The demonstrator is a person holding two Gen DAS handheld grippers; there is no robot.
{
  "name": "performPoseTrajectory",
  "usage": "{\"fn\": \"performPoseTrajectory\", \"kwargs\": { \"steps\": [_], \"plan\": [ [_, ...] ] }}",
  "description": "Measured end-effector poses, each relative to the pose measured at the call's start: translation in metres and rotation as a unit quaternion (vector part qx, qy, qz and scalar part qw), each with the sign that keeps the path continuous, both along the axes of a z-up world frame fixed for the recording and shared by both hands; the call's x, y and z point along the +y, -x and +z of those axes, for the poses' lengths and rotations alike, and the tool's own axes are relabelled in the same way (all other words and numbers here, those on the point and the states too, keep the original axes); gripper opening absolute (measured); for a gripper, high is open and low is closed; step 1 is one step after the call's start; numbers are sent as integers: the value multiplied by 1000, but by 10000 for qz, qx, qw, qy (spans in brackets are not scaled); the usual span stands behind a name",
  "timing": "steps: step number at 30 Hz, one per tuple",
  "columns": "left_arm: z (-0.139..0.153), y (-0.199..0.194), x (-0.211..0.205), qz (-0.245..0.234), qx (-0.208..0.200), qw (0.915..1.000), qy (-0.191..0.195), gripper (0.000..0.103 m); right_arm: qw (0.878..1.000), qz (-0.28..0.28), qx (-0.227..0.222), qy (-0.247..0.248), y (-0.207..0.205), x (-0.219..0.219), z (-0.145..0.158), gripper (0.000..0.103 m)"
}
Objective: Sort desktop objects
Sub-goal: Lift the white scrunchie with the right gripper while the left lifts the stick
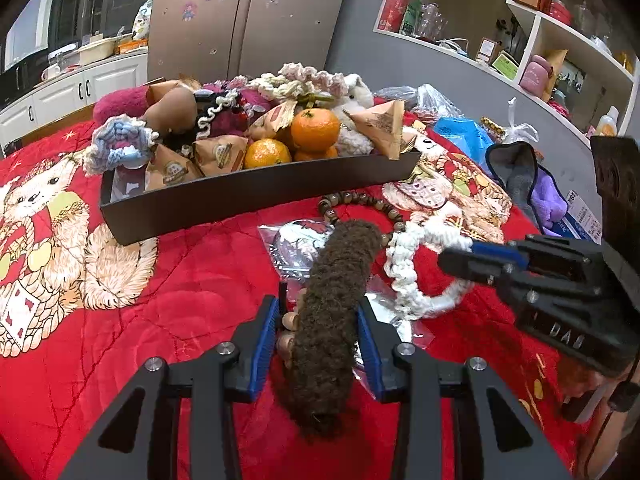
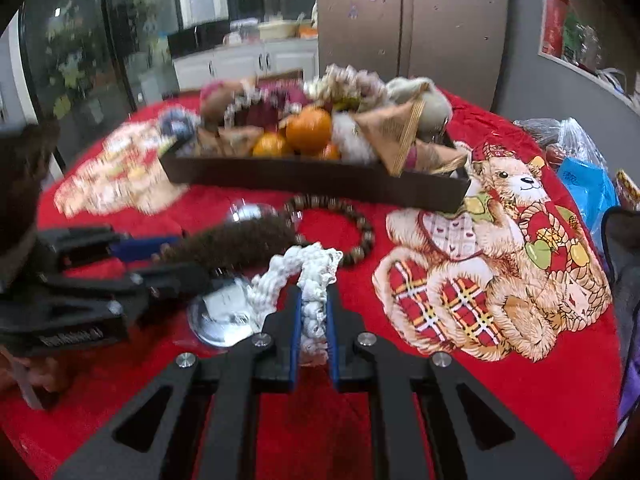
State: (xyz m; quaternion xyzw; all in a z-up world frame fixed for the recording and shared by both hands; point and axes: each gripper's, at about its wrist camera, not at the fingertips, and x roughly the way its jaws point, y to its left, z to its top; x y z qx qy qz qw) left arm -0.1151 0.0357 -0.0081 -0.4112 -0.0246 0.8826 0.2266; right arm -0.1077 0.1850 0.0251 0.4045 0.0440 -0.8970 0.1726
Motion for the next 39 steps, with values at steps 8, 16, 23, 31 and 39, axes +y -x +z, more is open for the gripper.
{"fn": "performPoseTrajectory", "kwargs": {
  "steps": [8, 16, 23, 31, 39],
  "plan": [
    [24, -10, 1, 42, 431, 9990, 106, 39, 9963, -142, 333, 785, -5, 19, 27, 12],
    [38, -14, 0, 163, 708, 9972, 169, 39, 9939, -134, 502, 970, -8, 20, 33, 12],
    [37, -14, 0, 385, 750, 9959, 324, 39, 9925, -19, 553, 1089, -9, 17, 29, 12],
    [39, -12, -9, 608, 753, 9947, 354, 39, 9849, 172, 855, 1494, -17, 15, 37, 12],
    [65, -18, -15, 694, 1110, 9906, 389, 39, 9807, 144, 1060, 1637, -12, 11, 54, 12]
  ]
}}
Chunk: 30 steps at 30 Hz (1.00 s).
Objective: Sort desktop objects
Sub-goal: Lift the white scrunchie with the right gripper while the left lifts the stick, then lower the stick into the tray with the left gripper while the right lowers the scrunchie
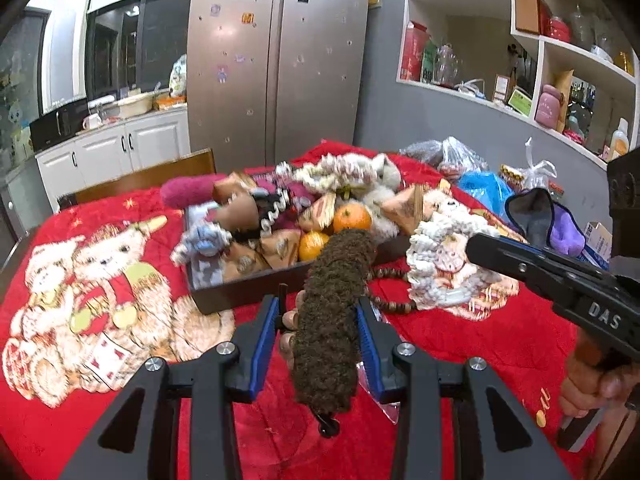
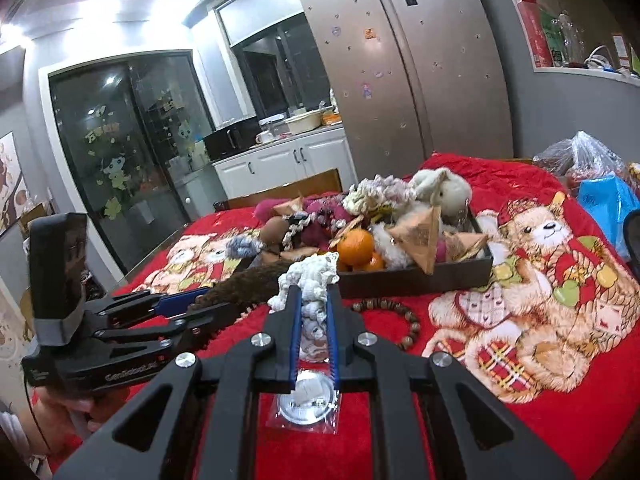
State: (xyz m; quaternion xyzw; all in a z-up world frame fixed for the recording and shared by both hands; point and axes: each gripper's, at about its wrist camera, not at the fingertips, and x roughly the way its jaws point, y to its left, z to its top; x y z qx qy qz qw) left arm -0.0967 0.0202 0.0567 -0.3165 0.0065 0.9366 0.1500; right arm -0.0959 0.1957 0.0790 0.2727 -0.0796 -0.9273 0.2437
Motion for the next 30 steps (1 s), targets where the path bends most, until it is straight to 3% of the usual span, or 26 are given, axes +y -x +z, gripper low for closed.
{"fn": "performPoseTrajectory", "kwargs": {
  "steps": [9, 16, 23, 30],
  "plan": [
    [41, 15, -18, 383, 480, 9979, -189, 39, 9992, 47, 321, -221, 32, -25, 48, 12],
    [65, 58, -36, 858, 636, 9937, -350, 39, 9985, -86, 466, -259, 67, -41, 76, 12],
    [64, 101, -48, 1275, 557, 9897, -346, 39, 9994, -117, 228, -238, 122, -57, 73, 12],
    [40, 124, -62, 1256, 337, 9912, -226, 39, 9995, -254, 71, -144, 171, -71, 55, 12]
  ]
}}
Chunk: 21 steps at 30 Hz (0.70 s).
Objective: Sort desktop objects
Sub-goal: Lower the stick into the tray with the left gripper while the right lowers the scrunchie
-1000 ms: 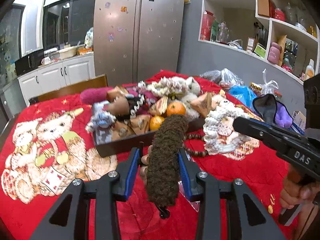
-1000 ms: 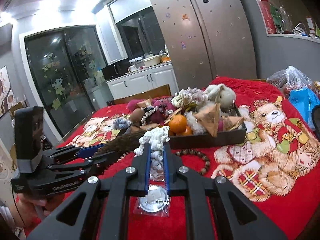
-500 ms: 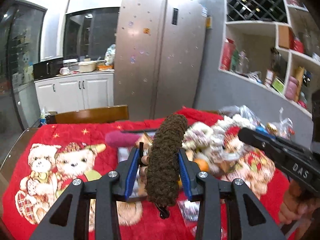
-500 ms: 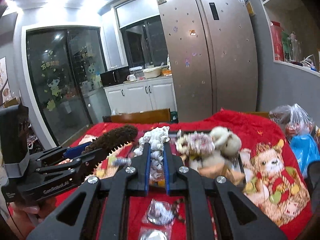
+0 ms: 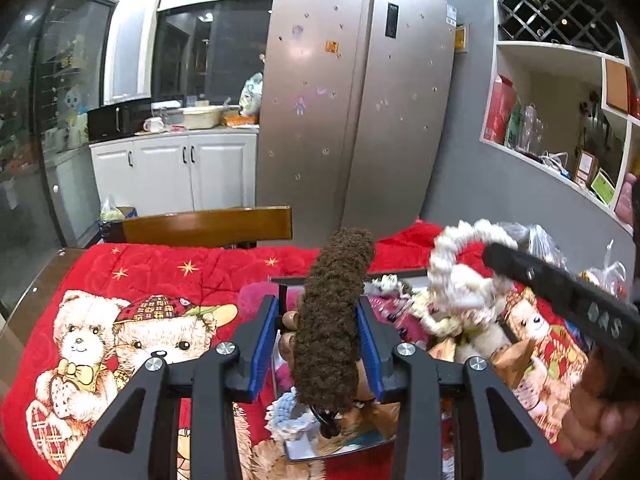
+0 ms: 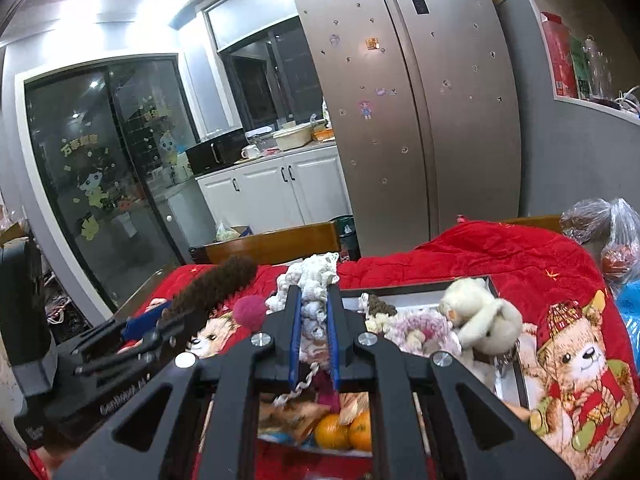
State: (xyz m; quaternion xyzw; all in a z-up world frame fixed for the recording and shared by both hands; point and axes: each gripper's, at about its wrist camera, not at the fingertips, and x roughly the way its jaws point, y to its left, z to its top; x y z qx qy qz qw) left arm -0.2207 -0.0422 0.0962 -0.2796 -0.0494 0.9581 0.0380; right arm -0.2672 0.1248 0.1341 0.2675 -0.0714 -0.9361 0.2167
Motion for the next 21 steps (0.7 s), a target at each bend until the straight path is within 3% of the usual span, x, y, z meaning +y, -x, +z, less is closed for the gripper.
{"fn": "performPoseTrajectory", "kwargs": {
  "steps": [4, 10, 21],
  "plan": [
    [-15, 9, -10, 72, -163, 9998, 29, 39, 9999, -54, -67, 68, 20, -3, -19, 13],
    [-25, 15, -14, 45, -289, 9996, 15, 39, 9991, 87, -247, -332, 36, -11, -43, 13],
    [-15, 9, -8, -94, -102, 9999, 56, 36, 9983, 61, -470, -326, 43, -6, -59, 13]
  ]
}}
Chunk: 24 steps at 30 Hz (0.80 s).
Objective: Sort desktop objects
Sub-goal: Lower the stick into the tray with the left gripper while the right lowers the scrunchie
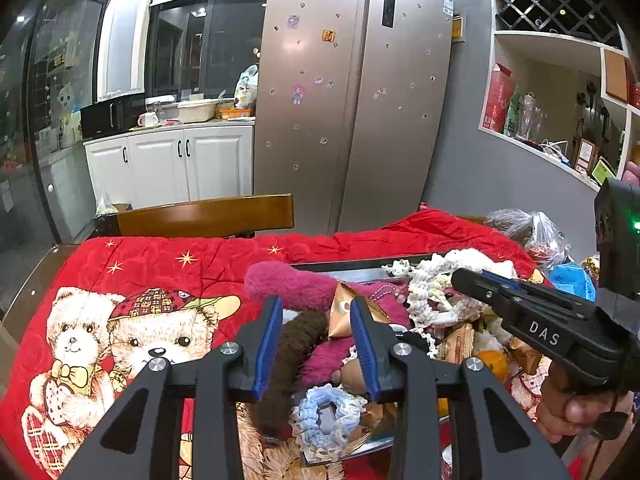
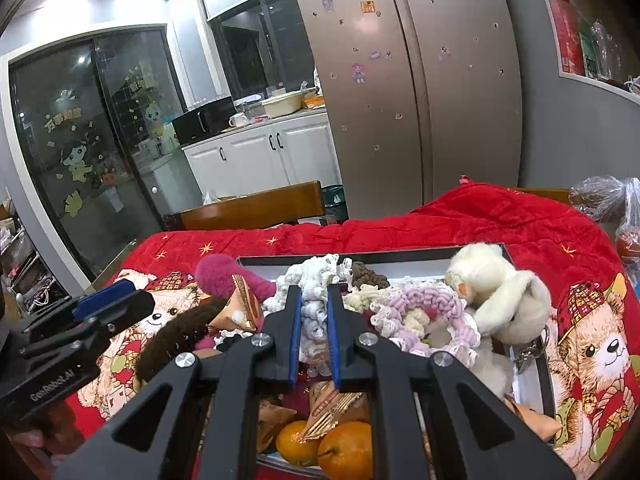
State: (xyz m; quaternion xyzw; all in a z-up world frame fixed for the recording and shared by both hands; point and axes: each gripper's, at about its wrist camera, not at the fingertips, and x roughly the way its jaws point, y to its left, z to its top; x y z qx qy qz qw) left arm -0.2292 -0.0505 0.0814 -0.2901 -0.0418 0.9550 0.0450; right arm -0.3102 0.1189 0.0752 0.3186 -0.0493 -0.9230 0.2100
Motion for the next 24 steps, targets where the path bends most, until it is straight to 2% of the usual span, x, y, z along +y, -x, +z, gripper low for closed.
{"fn": "performPoseTrajectory", "kwargs": {
  "steps": [10, 17, 21, 24],
  "plan": [
    [-9, 6, 0, -26, -202, 9998, -76, 36, 10000, 45, -16, -31, -2, -3, -1, 12],
    [-7, 6, -3, -29, -203, 9997, -101, 36, 10000, 55, -49, -54, -6, -5, -2, 13],
    [0, 7, -19, 98, -157, 9998, -95, 36, 9999, 68, -52, -56, -6, -6, -3, 13],
    [6, 8, -38, 278, -138, 9991, -291, 36, 9999, 83, -50, -81, -9, -8, -4, 13]
  ]
}}
